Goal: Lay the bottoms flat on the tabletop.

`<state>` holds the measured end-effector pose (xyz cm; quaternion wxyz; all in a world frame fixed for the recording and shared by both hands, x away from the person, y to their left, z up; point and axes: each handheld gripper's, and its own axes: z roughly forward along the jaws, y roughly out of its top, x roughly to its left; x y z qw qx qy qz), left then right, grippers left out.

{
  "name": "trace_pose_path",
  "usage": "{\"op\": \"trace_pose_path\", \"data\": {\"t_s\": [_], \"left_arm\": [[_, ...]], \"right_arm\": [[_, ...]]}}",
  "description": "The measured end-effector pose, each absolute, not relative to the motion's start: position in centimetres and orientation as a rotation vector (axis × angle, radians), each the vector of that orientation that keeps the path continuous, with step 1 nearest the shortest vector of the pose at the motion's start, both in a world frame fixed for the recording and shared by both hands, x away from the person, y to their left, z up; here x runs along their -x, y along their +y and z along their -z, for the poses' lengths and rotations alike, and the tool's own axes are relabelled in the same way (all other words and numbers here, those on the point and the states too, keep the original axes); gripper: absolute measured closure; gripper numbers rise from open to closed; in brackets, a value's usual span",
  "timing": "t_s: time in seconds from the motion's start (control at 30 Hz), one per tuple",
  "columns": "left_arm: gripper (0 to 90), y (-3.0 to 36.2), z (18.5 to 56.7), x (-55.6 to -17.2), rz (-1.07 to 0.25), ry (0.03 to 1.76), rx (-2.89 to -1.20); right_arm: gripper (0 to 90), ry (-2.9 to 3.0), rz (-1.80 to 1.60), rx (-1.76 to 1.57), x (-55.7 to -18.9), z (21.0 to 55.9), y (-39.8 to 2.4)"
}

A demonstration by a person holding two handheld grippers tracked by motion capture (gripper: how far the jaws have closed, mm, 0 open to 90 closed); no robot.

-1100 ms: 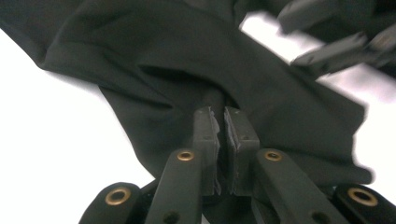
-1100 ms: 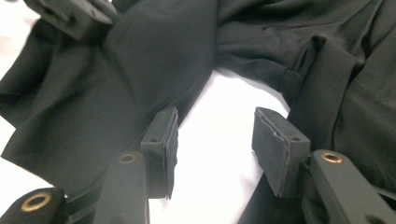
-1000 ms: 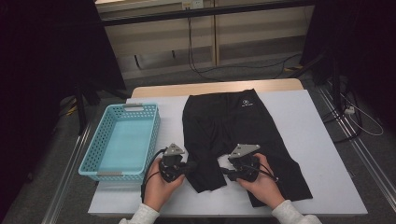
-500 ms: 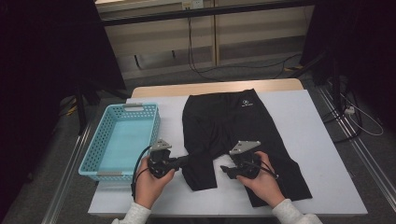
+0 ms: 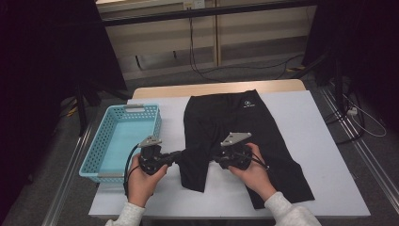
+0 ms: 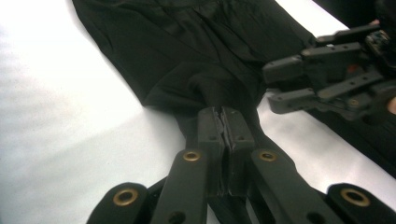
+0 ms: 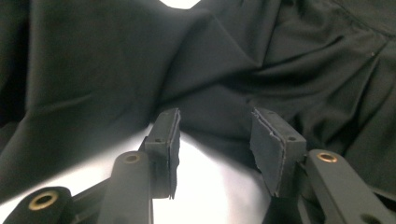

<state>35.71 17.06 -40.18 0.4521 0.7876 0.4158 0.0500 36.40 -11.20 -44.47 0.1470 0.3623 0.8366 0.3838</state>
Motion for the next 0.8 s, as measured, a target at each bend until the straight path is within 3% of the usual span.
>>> {"op": "trace_pose_path", "data": {"t_s": [0.07, 0.13, 0.3, 0.47, 0.8], "left_arm": [[87.9, 16.9, 40.2, -35.7, -0.123, 1.021, -1.951], [87.9, 16.7, 40.3, -35.7, -0.118, 1.014, -1.958], [87.9, 16.5, 40.6, -35.7, -0.1, 1.006, -1.972], [87.9, 16.5, 40.5, -35.6, -0.112, 1.002, -1.977], [87.8, 17.7, 39.8, -35.7, -0.153, 1.03, -1.944]], "right_arm": [[55.4, 2.416, -1.101, -1.045, -37.0, 44.7, -10.8], [63.4, 2.414, -1.113, -1.035, -37.3, 44.9, -10.5], [66.8, 2.463, -1.087, -1.008, -37.7, 45.5, -9.2], [88.7, 2.49, -1.098, -1.024, -37.7, 45.6, -9.1], [90.0, 2.525, -1.032, -1.025, -36.6, 44.6, -11.1]]}}
